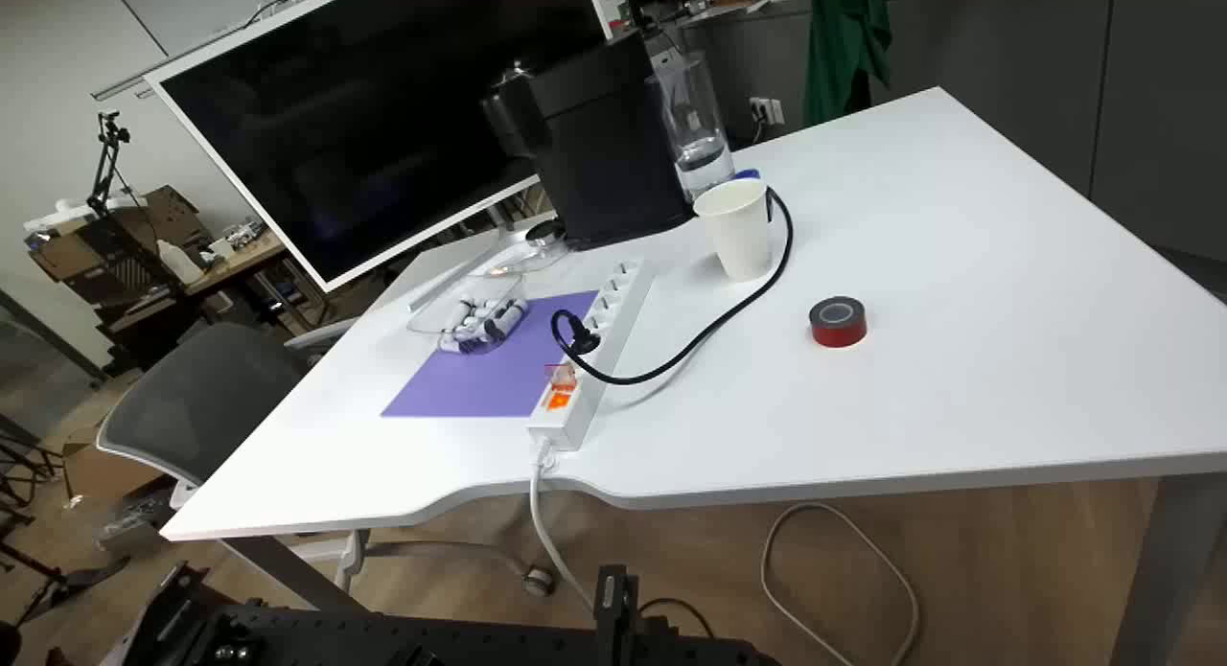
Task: Turn off the switch of the adapter
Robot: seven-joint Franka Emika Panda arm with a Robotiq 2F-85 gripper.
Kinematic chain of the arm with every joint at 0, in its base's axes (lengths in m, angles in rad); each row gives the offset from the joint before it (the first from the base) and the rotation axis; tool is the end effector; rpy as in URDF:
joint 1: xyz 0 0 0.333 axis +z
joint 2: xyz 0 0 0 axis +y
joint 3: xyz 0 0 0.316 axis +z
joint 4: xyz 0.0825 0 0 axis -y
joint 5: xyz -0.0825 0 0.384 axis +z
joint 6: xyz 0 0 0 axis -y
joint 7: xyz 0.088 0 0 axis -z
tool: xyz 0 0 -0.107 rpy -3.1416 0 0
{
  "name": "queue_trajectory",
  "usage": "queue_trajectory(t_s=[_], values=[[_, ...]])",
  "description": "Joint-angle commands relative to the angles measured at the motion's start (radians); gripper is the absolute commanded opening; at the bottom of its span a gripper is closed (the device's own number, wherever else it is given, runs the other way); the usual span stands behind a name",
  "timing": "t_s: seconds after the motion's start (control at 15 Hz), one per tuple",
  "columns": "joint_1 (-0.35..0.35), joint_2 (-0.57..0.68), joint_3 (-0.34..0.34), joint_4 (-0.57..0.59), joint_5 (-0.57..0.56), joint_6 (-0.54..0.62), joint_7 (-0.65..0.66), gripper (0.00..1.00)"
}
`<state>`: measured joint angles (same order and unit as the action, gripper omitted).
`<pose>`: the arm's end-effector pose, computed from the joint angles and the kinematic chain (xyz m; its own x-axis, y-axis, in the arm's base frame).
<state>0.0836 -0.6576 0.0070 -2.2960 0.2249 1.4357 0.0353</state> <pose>0.3220 0.0562 0.5702 0.9752 0.0819 -0.2057 0.0375 -0.9767 -0.2112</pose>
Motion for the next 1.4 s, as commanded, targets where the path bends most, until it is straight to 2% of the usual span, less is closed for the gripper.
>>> queue_trajectory(t_s=[0.0,0.67,0.8,1.0,1.33], values=[[-0.020,0.002,0.014,0.003,0.007,-0.003,-0.009,1.00],[-0.016,-0.003,0.022,-0.003,-0.003,0.011,-0.018,1.00],[-0.025,0.001,0.039,-0.021,-0.038,0.054,-0.024,1.00],[-0.045,0.017,0.050,-0.084,-0.117,0.198,-0.048,1.00],[-0.080,0.082,0.023,-0.216,-0.228,0.431,-0.066,1.00]])
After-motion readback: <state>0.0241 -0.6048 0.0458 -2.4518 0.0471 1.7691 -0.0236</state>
